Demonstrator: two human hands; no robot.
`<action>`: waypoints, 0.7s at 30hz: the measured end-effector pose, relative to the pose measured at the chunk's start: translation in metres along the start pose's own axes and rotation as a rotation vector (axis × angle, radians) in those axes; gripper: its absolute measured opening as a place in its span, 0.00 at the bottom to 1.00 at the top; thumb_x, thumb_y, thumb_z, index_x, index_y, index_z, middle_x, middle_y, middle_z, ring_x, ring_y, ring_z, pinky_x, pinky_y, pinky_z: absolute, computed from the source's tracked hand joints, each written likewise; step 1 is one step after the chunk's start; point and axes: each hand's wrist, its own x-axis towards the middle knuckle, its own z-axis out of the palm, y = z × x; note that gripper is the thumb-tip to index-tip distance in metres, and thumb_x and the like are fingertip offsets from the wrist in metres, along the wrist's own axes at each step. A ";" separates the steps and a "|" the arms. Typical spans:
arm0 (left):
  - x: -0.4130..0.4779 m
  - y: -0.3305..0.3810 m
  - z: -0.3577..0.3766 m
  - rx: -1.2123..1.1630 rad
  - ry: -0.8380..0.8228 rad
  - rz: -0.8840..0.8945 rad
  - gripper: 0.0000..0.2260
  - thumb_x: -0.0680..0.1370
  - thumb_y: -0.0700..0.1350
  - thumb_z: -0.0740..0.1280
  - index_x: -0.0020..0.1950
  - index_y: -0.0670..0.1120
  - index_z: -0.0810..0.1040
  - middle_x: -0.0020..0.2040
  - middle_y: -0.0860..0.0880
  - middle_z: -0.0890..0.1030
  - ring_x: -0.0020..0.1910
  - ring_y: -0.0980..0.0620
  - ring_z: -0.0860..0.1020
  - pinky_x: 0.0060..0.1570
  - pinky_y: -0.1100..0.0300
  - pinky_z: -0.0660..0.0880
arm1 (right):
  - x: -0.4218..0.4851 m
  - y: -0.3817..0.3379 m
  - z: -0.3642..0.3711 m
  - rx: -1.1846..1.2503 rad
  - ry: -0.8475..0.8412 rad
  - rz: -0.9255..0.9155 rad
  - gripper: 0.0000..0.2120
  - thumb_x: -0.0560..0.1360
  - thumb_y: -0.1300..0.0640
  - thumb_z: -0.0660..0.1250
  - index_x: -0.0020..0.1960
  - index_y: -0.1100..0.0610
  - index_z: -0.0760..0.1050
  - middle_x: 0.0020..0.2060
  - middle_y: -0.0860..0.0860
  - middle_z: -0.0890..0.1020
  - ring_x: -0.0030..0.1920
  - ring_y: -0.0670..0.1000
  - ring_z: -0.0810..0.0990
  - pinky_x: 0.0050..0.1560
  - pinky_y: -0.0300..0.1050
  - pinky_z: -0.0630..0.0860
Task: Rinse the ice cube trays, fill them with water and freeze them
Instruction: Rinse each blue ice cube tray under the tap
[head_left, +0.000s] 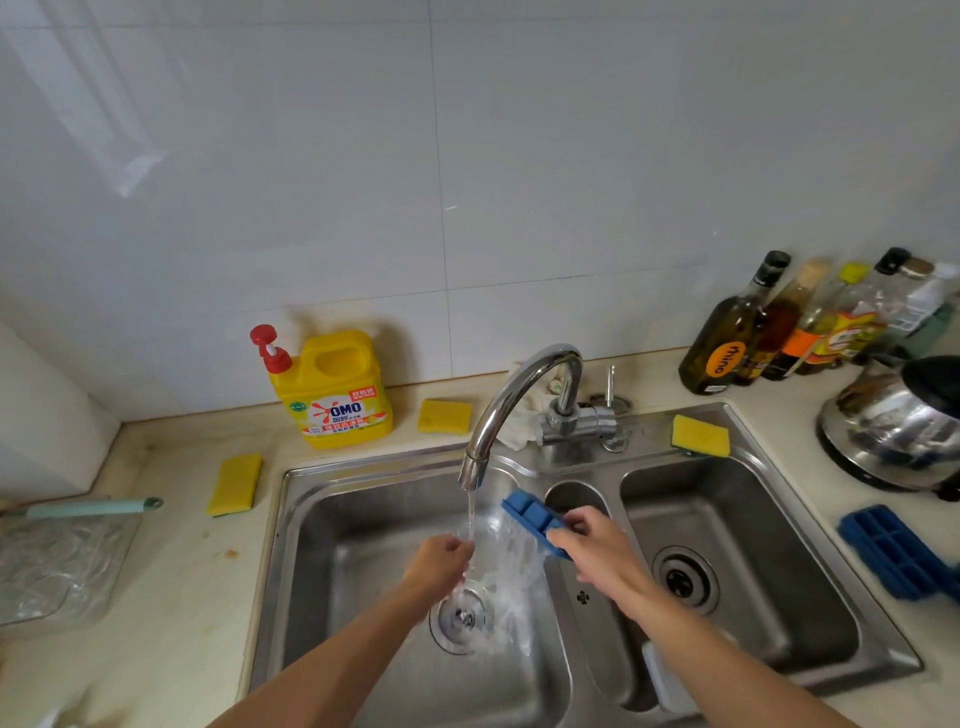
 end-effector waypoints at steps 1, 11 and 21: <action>-0.001 0.003 0.003 0.048 -0.008 0.019 0.13 0.84 0.48 0.62 0.54 0.40 0.81 0.49 0.41 0.83 0.44 0.48 0.80 0.46 0.55 0.77 | -0.002 0.003 -0.005 -0.032 0.025 -0.035 0.12 0.74 0.50 0.70 0.56 0.47 0.74 0.50 0.46 0.81 0.48 0.47 0.82 0.46 0.48 0.82; -0.019 0.045 0.063 0.341 -0.045 0.181 0.14 0.84 0.48 0.63 0.44 0.42 0.78 0.43 0.44 0.80 0.44 0.45 0.80 0.53 0.52 0.78 | -0.026 0.008 -0.102 -0.123 0.308 -0.340 0.22 0.73 0.46 0.70 0.66 0.48 0.73 0.59 0.46 0.79 0.55 0.44 0.79 0.55 0.47 0.79; -0.053 0.095 0.145 0.363 0.105 0.175 0.11 0.83 0.46 0.64 0.44 0.43 0.80 0.44 0.43 0.82 0.46 0.44 0.79 0.51 0.52 0.76 | -0.036 0.062 -0.199 -0.292 0.499 -0.665 0.24 0.77 0.50 0.71 0.71 0.53 0.71 0.63 0.47 0.77 0.64 0.45 0.71 0.63 0.42 0.69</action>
